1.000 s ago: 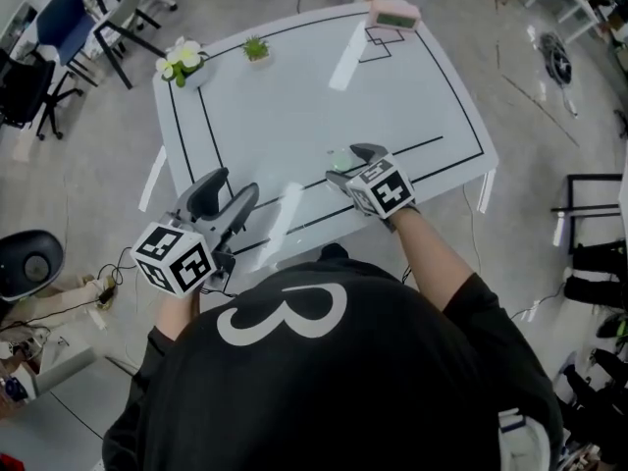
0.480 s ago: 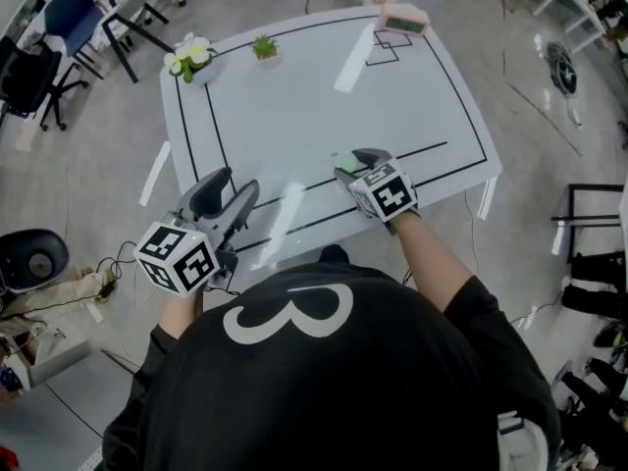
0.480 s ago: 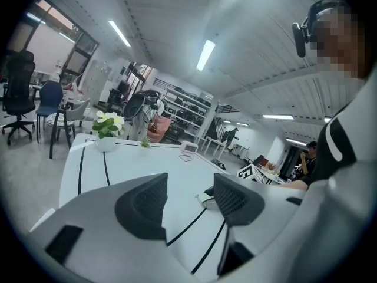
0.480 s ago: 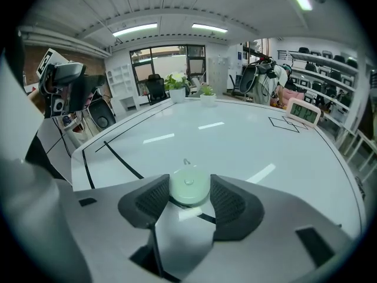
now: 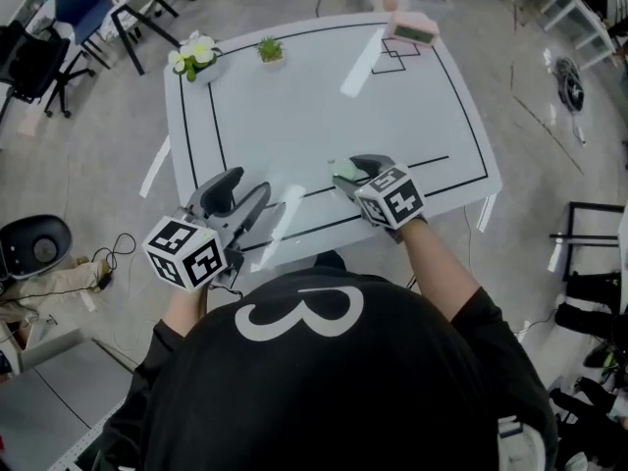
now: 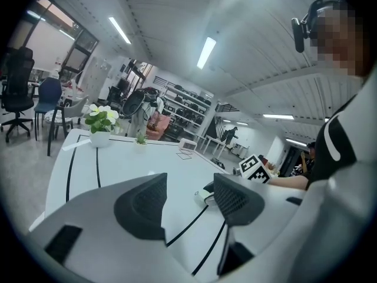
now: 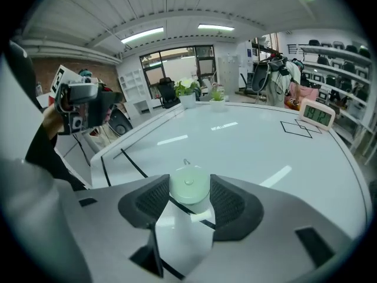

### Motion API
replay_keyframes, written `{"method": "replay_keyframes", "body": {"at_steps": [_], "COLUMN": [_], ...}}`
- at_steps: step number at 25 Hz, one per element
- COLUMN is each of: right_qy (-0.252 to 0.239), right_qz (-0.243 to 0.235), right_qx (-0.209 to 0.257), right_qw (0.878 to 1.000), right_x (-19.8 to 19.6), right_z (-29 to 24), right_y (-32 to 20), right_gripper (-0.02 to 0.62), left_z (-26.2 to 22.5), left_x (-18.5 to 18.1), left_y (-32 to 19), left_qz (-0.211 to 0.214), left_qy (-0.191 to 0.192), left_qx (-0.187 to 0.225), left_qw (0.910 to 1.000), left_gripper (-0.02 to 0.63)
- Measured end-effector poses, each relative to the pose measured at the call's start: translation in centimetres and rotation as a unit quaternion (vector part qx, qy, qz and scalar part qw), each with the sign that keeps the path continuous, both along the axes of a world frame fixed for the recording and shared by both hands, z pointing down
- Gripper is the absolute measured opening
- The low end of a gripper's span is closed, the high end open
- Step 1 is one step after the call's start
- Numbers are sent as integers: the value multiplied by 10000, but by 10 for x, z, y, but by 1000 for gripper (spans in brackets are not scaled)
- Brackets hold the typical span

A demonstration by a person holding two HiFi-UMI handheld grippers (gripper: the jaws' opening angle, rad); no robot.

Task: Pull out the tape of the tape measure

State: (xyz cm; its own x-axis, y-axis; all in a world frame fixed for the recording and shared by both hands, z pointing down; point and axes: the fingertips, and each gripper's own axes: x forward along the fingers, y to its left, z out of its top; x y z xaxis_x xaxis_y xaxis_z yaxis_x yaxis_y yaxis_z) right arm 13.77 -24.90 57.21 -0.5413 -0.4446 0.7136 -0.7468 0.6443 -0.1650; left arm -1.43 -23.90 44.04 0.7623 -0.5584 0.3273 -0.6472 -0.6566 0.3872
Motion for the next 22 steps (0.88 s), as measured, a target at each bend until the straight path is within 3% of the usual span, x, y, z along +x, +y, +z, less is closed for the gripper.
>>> {"method": "replay_keyframes", "body": {"at_steps": [3, 11, 22], "right_qy": [-342, -534, -523], "right_qz": [-298, -1101, -2303], "right_qx": [-12, 617, 1610], "right_qw": [9990, 9906, 9583], "right_x": [-6, -9, -17], "right_z": [-24, -91, -178], "right_y": [-1, -7, 5], "right_gripper": [221, 221, 221], "left_z": [-4, -20, -66], "left_x": [10, 30, 60], "left_y": [-5, -16, -12], "left_qz": [-1, -121, 415], "left_qy": [20, 8, -268], "left_qx": [44, 306, 1107], "left_qw": [10000, 9995, 9926], "left_gripper": [242, 242, 242]}}
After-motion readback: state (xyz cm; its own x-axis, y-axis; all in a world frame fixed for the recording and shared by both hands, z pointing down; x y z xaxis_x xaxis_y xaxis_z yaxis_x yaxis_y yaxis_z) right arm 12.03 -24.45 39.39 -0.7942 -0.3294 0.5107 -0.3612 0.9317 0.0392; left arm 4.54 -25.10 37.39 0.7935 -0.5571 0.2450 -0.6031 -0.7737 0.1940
